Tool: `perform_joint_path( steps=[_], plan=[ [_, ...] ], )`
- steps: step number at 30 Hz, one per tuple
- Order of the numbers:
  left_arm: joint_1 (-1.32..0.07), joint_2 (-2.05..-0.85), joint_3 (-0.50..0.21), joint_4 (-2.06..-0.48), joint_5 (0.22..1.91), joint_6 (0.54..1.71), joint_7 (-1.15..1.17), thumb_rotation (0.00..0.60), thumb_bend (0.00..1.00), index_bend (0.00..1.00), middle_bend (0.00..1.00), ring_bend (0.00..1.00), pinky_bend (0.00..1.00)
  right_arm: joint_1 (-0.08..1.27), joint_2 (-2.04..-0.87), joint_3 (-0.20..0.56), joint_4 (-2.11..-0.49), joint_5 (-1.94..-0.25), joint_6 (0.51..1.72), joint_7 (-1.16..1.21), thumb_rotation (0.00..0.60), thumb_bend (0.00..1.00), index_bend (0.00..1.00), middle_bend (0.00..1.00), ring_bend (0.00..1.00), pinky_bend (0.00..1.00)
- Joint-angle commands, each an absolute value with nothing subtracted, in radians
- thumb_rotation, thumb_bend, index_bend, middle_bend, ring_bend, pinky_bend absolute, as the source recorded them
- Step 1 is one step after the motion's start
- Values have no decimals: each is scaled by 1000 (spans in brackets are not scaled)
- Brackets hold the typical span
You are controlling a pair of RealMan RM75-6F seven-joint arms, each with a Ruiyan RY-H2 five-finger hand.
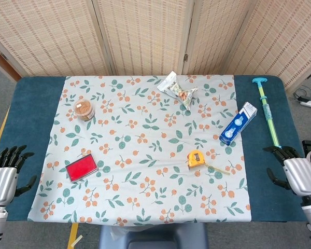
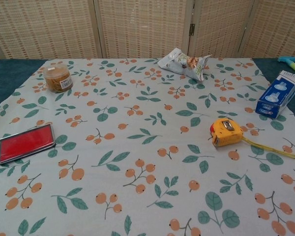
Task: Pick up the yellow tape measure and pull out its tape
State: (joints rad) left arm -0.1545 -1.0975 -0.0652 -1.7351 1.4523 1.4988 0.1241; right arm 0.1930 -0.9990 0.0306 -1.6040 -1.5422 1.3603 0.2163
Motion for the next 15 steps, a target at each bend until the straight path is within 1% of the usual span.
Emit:
perform_joint_path(
  steps=[1, 5, 7, 9, 11, 13, 15],
  plan=[
    [-156, -1099, -67, -1735, 1452, 1495, 125, 600, 380, 271, 135, 97, 0, 264, -1022, 53, -1623, -1506, 1250, 159, 600, 473, 227, 251, 304, 185],
    [-153, -1098, -69, -1738, 1452, 1496, 125, 600, 380, 271, 135, 97, 0, 344, -1071, 75, -1619, -1472, 1130, 100, 600, 471, 192, 233, 301, 196],
    [-150, -1096, -69, -1742, 1450, 1497, 125, 600, 380, 271, 135, 97, 0, 388, -1099, 83, -1615, -1456, 1067, 59, 600, 442, 160, 217, 286, 196],
    [-147, -1093, -70, -1745, 1449, 1498, 124, 600, 380, 271, 136, 97, 0, 430, -1125, 88, -1616, -1432, 999, 8, 600, 373, 77, 167, 238, 192],
    [-144, -1091, -70, -1746, 1451, 1502, 124, 600, 380, 271, 135, 97, 0, 473, -1145, 90, -1626, -1396, 927, -61, 600, 334, 11, 94, 179, 174],
    [-142, -1092, -70, -1745, 1453, 1505, 123, 600, 380, 271, 135, 97, 0, 505, -1170, 95, -1625, -1364, 882, -122, 600, 326, 0, 37, 131, 156],
    [-140, -1093, -73, -1744, 1451, 1506, 121, 600, 380, 271, 135, 97, 0, 541, -1205, 102, -1610, -1331, 843, -186, 600, 325, 0, 15, 109, 146]
  ],
)
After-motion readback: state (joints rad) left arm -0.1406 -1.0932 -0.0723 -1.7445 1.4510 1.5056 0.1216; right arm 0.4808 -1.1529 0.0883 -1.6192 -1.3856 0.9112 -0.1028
